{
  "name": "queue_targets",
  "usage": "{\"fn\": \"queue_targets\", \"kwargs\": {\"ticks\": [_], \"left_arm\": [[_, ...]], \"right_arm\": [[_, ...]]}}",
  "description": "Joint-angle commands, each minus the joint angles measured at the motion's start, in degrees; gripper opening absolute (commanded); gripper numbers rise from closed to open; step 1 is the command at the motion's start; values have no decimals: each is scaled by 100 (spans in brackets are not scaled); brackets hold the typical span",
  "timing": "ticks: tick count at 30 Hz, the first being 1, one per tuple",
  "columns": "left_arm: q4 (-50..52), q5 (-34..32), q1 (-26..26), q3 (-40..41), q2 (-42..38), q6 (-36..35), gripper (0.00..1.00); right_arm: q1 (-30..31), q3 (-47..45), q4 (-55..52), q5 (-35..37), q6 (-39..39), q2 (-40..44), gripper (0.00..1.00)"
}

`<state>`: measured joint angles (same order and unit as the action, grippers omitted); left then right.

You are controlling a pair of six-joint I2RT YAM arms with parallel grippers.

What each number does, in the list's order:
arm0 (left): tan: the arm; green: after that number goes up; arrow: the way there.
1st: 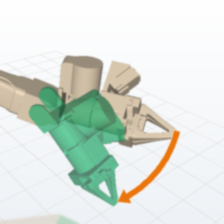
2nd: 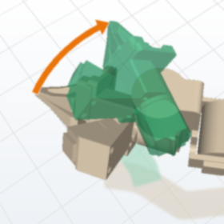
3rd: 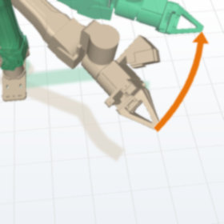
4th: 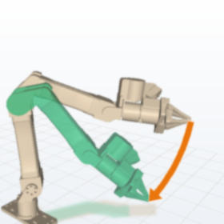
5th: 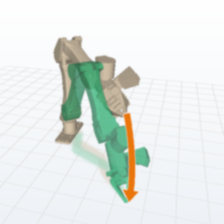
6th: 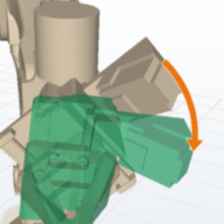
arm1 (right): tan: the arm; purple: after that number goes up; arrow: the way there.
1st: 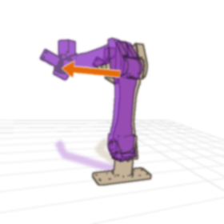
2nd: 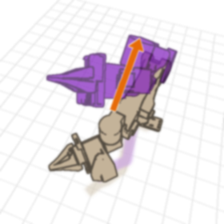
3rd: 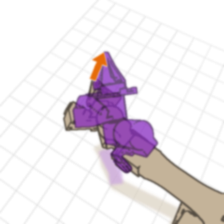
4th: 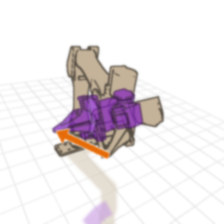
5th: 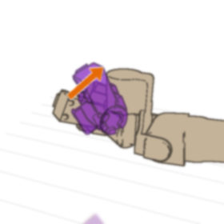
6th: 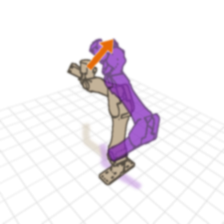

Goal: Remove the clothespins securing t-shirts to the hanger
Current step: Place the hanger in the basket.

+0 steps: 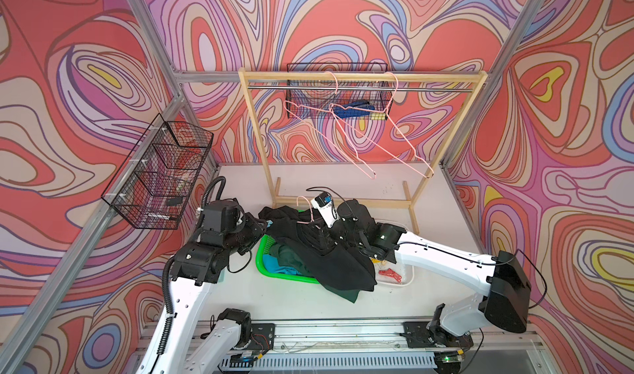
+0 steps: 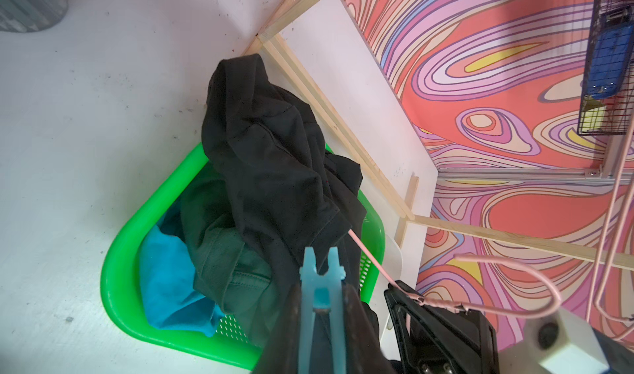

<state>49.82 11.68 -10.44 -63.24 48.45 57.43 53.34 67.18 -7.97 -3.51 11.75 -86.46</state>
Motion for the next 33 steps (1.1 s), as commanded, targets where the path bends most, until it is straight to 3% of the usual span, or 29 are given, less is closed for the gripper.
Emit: {"fn": "queue_targets", "kwargs": {"ticks": [1, 5, 11, 19, 23, 30, 33], "left_arm": [[242, -238, 24, -150, -37, -225, 16], [-38, 74, 24, -75, 30, -225, 16], [-190, 396, 24, 30, 152, -313, 17], [-298, 431, 24, 154, 73, -320, 17], [-205, 320, 24, 150, 37, -254, 18], [-588, 836, -5, 440, 62, -7, 18], [-776, 825, -255, 511, 162, 65, 17]], "right_arm": [[-69, 392, -815, 104, 487, -299, 0], [-79, 532, -1116, 189, 666, -348, 0], [-87, 339, -1041, 116, 901, 79, 29], [-81, 193, -1287, 368, 992, 649, 45], [-82, 259, -1908, 1076, 1105, 835, 59], [-79, 63, -2260, 1485, 998, 1257, 68], [-84, -68, -2383, 1760, 1039, 1552, 69]]}}
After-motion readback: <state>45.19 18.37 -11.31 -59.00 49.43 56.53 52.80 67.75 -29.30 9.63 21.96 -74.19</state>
